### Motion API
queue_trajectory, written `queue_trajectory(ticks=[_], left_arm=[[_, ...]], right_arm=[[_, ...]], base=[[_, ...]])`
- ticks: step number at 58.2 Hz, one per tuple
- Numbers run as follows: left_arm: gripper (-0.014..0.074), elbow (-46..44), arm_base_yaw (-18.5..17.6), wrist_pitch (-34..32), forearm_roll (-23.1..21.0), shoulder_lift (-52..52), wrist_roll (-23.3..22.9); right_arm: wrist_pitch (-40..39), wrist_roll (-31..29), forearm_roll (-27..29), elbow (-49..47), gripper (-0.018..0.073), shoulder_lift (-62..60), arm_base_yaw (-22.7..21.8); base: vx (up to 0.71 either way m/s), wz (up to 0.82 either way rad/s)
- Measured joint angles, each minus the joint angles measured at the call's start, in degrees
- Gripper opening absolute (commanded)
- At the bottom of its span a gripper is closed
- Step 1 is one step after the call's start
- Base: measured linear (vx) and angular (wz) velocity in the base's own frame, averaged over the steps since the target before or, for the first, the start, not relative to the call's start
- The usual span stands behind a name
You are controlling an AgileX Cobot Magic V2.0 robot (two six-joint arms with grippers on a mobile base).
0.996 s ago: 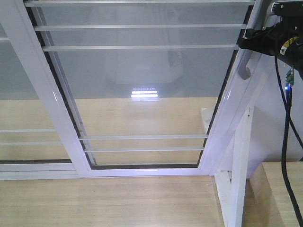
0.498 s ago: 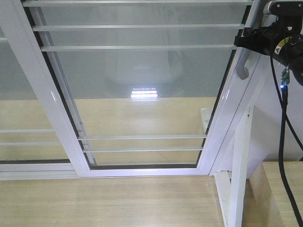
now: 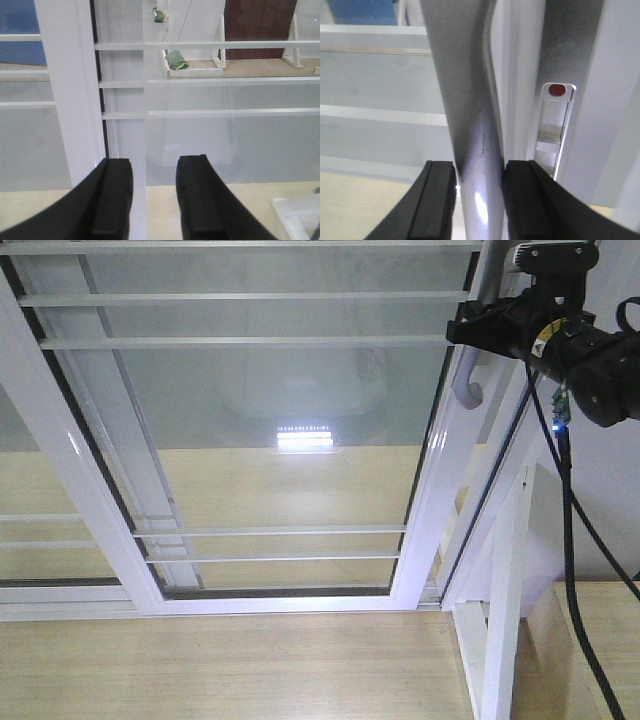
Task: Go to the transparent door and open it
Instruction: 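Raise the right gripper and close it around the silver handle, then pull the handle with the right gripper, sliding the door open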
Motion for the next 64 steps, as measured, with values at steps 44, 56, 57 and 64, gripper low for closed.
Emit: queue_trajectory(ticks=[44, 56, 57, 64], left_arm=[[0.037, 0.0, 0.0, 0.0, 0.0, 0.0, 0.0], [0.037, 0.0, 0.0, -0.11, 0.0, 2.25, 0.0], [0.037, 0.0, 0.0, -0.11, 0.0, 2.65, 0.0], [0.037, 0.0, -1.43, -1.51, 0.0, 7.54, 0.0]], right_arm=[[-3.54, 7.99, -4.31, 6.92, 0.0289, -11.09, 7.71], [5.07, 4.25, -5.58, 16.97, 0.0289, -26.08, 7.71], [6.48, 4.1, -5.58, 17.56, 0.0289, -27.0, 7.71], [13.71, 3.71, -5.58, 22.15, 0.0289, -35.0, 7.71]], base=[[0.0, 0.0], [0.0, 0.0], [0.0, 0.0], [0.0, 0.0]])
